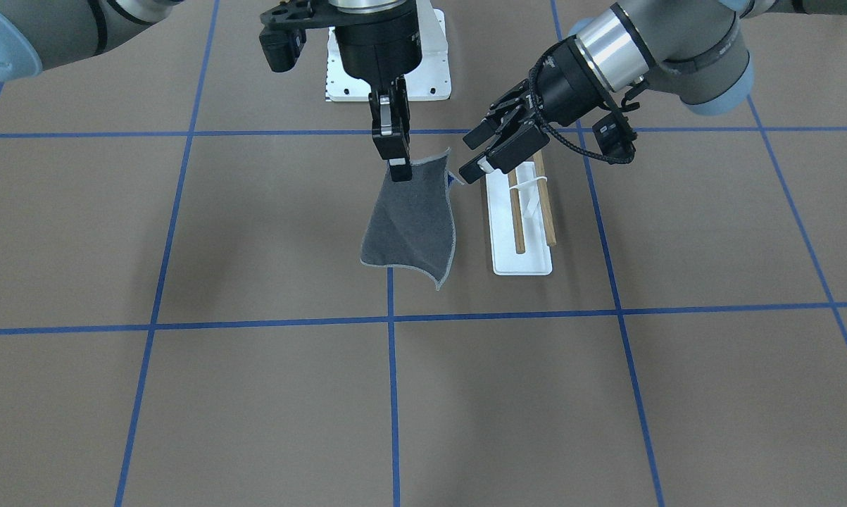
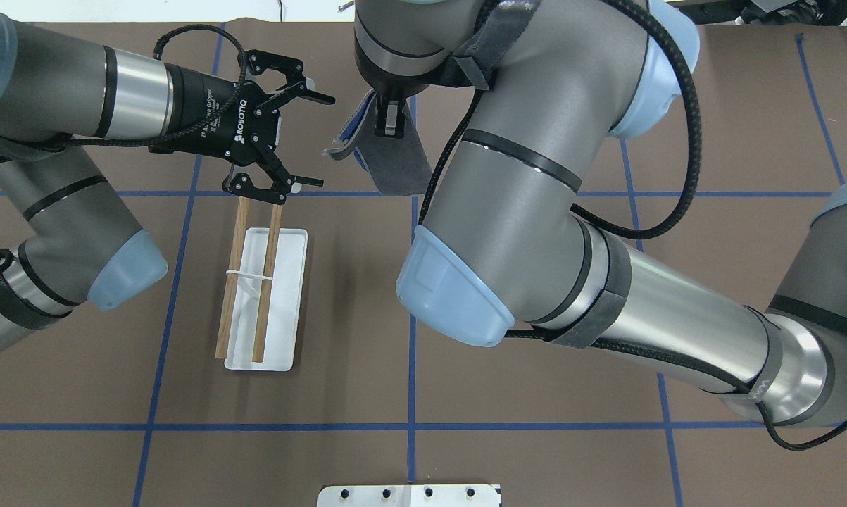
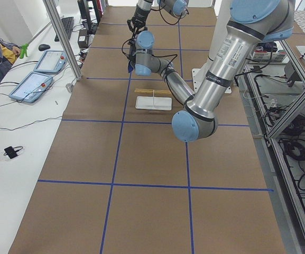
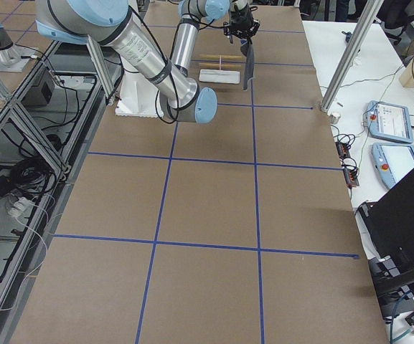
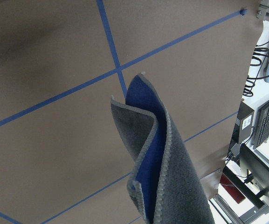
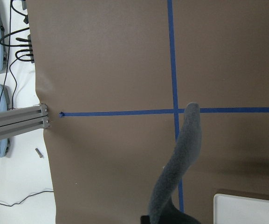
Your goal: Hang towel on rack
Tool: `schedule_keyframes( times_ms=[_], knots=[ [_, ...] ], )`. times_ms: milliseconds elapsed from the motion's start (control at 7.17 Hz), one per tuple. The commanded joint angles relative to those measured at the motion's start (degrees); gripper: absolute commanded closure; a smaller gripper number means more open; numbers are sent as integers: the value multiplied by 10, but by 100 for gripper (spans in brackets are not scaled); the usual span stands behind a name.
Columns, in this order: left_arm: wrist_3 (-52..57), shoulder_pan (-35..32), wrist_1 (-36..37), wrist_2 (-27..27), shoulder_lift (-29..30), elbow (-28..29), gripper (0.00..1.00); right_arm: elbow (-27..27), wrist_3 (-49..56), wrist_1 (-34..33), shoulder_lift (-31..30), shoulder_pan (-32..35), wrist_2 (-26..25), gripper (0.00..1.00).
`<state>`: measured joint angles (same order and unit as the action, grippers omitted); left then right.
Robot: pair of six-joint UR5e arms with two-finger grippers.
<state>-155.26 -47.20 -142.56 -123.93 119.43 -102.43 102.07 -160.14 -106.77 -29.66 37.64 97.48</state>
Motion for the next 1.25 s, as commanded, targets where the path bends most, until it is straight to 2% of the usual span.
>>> schedule_keyframes(
  times_ms=[0,558,836,976,1115],
  knots=[
    [-1,0,0,0,0,0,2,0,-22,20,2,-6,-5,100],
    [-12,1,-2,4,0,7,3,0,-32,21,8,-7,-6,100],
    [-32,18,-2,46,1,0,12,1,-32,21,8,-7,-6,100],
    [-39,18,-1,48,1,-4,27,1,-32,21,8,-8,-6,100],
    [-40,18,3,48,0,-9,61,1,-32,21,7,-7,-6,100]
  ],
)
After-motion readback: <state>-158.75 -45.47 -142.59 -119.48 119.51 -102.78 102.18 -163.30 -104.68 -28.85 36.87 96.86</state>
